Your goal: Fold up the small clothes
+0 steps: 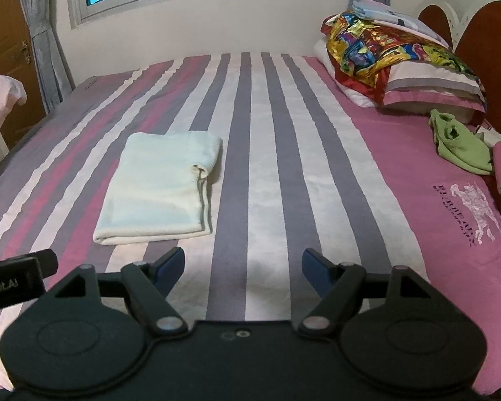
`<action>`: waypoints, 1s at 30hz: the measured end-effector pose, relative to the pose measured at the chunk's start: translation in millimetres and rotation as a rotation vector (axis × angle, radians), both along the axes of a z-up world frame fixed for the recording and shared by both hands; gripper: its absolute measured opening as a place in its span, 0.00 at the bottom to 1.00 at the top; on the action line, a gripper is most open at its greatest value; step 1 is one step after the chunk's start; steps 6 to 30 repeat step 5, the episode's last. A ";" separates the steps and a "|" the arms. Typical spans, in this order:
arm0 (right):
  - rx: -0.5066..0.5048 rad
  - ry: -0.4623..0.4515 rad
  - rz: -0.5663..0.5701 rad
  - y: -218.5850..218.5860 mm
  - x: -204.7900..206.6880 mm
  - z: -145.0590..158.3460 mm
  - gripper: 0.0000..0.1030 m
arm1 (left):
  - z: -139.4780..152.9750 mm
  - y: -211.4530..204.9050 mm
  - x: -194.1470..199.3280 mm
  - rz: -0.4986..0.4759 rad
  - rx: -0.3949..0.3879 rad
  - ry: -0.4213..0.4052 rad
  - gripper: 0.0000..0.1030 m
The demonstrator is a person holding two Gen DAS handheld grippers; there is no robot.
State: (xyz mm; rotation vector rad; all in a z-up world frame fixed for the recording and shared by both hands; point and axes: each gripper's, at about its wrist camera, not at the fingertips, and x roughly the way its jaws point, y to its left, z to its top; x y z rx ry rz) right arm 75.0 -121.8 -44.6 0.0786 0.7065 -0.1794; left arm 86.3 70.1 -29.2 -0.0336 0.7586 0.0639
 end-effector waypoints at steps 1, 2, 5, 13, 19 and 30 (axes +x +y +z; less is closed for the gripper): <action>-0.001 0.002 0.000 0.4 2.4 -0.5 0.74 | -1.2 1.1 2.8 -0.004 -0.014 0.001 1.00; 0.002 0.002 0.002 0.4 3.7 -1.1 0.74 | -2.4 1.3 5.3 -0.007 -0.021 0.005 1.00; 0.007 -0.001 0.004 0.5 9.5 -3.8 0.74 | -5.4 -0.2 16.2 -0.020 -0.018 0.000 1.00; 0.007 -0.001 0.004 0.5 9.5 -3.8 0.74 | -5.4 -0.2 16.2 -0.020 -0.018 0.000 1.00; 0.007 -0.001 0.004 0.5 9.5 -3.8 0.74 | -5.4 -0.2 16.2 -0.020 -0.018 0.000 1.00; 0.007 -0.001 0.004 0.5 9.5 -3.8 0.74 | -5.4 -0.2 16.2 -0.020 -0.018 0.000 1.00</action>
